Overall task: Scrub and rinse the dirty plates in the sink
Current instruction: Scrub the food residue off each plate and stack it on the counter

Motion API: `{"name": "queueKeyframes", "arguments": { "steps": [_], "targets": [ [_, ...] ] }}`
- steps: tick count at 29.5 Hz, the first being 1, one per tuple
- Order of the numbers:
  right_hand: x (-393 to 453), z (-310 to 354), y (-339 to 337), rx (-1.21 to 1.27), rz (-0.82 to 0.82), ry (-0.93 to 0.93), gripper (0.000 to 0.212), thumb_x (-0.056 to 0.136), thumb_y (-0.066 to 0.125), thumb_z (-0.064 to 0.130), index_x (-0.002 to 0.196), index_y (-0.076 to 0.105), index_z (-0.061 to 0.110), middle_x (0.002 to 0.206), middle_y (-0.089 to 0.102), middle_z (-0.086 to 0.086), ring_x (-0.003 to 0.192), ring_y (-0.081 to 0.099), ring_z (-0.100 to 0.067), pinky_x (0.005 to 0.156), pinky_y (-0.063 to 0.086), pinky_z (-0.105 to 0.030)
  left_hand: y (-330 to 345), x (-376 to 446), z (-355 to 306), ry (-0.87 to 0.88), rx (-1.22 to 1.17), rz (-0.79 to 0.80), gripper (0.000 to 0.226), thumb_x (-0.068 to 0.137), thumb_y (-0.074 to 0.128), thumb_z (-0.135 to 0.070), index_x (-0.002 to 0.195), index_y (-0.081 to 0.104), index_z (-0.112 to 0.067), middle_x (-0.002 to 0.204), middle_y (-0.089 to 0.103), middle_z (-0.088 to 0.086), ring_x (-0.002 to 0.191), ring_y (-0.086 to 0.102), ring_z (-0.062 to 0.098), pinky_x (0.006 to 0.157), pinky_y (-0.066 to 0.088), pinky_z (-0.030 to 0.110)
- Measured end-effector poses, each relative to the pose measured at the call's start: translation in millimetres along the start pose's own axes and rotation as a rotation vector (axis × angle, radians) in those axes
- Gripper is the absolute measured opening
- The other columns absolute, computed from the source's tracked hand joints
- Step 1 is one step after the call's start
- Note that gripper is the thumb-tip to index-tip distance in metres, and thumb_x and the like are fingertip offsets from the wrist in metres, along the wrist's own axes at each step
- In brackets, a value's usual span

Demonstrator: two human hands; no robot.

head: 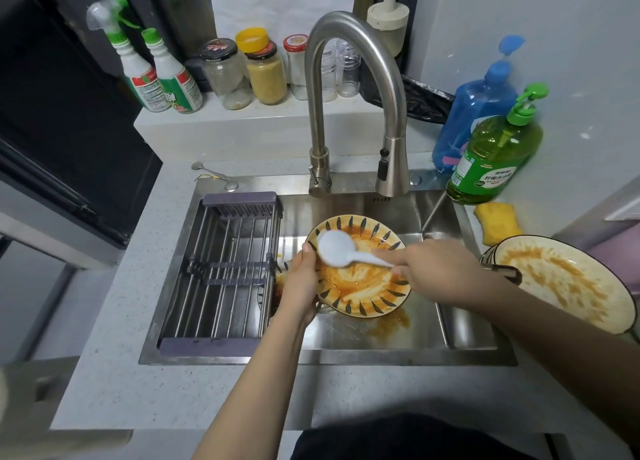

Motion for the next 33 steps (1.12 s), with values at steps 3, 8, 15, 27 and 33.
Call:
{"name": "queueKeyframes", "arguments": {
  "steps": [3, 8, 15, 27, 33],
  "targets": [
    [-7.4, -7.8, -8.4, -0.037, 0.117, -0.049, 0.041, 0.100, 0.041, 0.036, 0.135, 0.036, 0.057, 0.080, 0.047, 0.011, 0.077, 0.050, -0.011, 0.062, 0.039, -0.026, -8.6, 0.3, -4.3, 0.015, 0.008, -0.040, 0.049, 0.101, 0.027, -0.051, 0.128, 0.052, -0.017, 0.121, 0.060, 0.006, 0.107, 0.059, 0.023, 0.089, 0.052, 0.039],
    [4.5, -28.0, -21.4, -0.077, 0.035, 0.128, 0.043, 0.101, 0.038, 0.033, 0.137, 0.034, 0.056, 0.094, 0.059, 0.004, 0.086, 0.058, -0.018, 0.067, 0.043, -0.029, -14.8, 2.1, -7.2, 0.056, 0.052, 0.025, 0.051, 0.102, 0.026, -0.049, 0.125, 0.056, -0.015, 0.115, 0.067, 0.012, 0.098, 0.067, 0.021, 0.075, 0.059, 0.035],
    [-3.5, -14.1, -17.2, -0.021, 0.192, -0.066, 0.039, 0.097, 0.047, 0.040, 0.127, 0.040, 0.064, 0.080, 0.049, 0.018, 0.084, 0.053, -0.011, 0.070, 0.042, -0.026, -11.5, -2.5, -8.7, 0.042, 0.025, 0.046, 0.043, 0.102, 0.024, -0.049, 0.114, 0.055, -0.023, 0.116, 0.058, 0.000, 0.098, 0.055, 0.015, 0.095, 0.047, 0.043],
    [-8.7, -10.6, -0.3, 0.063, 0.127, -0.067, 0.040, 0.097, 0.048, 0.041, 0.127, 0.037, 0.065, 0.069, 0.045, 0.018, 0.065, 0.045, -0.002, 0.055, 0.034, -0.020, -20.7, 3.0, -11.5, 0.086, 0.027, 0.001, 0.055, 0.101, 0.027, -0.049, 0.137, 0.046, -0.012, 0.126, 0.056, 0.005, 0.111, 0.054, 0.021, 0.098, 0.043, 0.043],
    [-2.9, -42.7, 5.9, 0.041, -0.055, 0.095, 0.043, 0.099, 0.043, 0.037, 0.136, 0.033, 0.057, 0.090, 0.059, 0.012, 0.075, 0.052, -0.011, 0.058, 0.038, -0.025, -33.4, 11.8, 2.3, 0.016, -0.050, 0.069, 0.053, 0.099, 0.029, -0.053, 0.125, 0.057, -0.016, 0.112, 0.070, 0.012, 0.101, 0.067, 0.026, 0.076, 0.058, 0.040]
  ]
}}
Point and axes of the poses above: each hand's wrist, its own x-axis towards the middle knuckle, its own y-axis out of the palm, z = x × y, the point moved 4 cm from there along x, towards the middle knuckle
